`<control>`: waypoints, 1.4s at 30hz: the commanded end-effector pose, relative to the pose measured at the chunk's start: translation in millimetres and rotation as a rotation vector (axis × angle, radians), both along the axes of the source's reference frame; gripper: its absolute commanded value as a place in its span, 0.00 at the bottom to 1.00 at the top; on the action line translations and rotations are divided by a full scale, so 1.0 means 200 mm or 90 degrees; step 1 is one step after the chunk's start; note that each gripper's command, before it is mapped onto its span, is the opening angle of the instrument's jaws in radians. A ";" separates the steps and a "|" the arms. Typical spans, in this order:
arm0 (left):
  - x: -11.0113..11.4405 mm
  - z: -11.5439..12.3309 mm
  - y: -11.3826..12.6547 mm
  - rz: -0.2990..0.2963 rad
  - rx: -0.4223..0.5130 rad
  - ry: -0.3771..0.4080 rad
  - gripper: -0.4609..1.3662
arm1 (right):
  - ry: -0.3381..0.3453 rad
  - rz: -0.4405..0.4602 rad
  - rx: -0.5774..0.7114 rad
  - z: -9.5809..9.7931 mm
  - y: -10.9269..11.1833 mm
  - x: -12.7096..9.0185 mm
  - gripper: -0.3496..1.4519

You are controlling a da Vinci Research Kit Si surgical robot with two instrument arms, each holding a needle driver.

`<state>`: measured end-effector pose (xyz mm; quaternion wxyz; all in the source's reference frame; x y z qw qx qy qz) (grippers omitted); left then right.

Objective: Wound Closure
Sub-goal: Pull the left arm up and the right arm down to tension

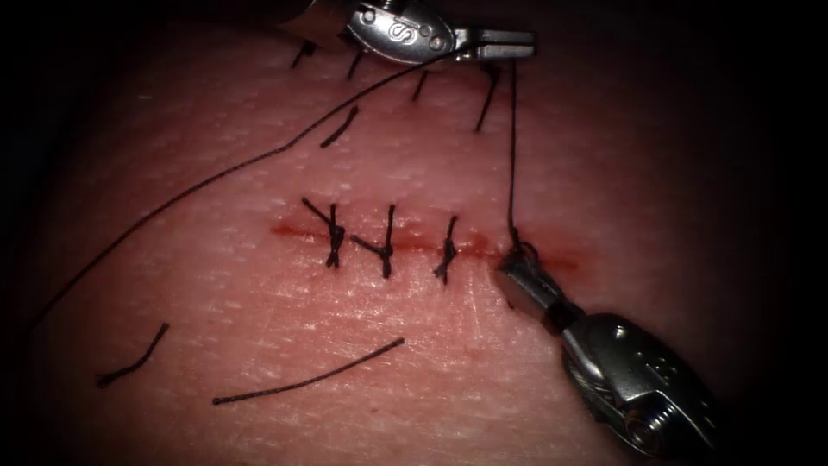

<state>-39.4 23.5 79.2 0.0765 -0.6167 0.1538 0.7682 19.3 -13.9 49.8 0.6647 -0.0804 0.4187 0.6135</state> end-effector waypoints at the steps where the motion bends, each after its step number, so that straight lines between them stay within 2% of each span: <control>1: 0.000 0.002 0.003 0.003 0.001 0.001 0.06 | -0.002 0.001 0.002 0.001 -0.001 0.001 0.00; 8: -0.003 0.010 0.015 -0.008 0.001 0.007 0.06 | 0.000 -0.004 0.003 -0.001 -0.011 0.001 0.00; 18: -0.006 0.011 0.023 -0.017 -0.005 0.005 0.06 | 0.006 -0.008 0.004 -0.010 -0.023 0.005 0.00; 27: -0.009 0.012 0.045 -0.039 -0.016 0.003 0.06 | 0.006 -0.018 0.013 -0.010 -0.031 0.007 0.00; 33: -0.014 0.016 0.050 -0.046 -0.017 0.008 0.06 | 0.042 0.008 0.066 -0.007 -0.043 0.011 0.00; 36: -0.015 0.017 0.051 -0.047 -0.017 0.009 0.06 | 0.080 0.039 0.114 -0.008 -0.049 0.014 0.00; 42: -0.015 0.019 0.055 -0.050 -0.021 0.010 0.06 | 0.130 0.073 0.207 -0.010 -0.052 0.015 0.00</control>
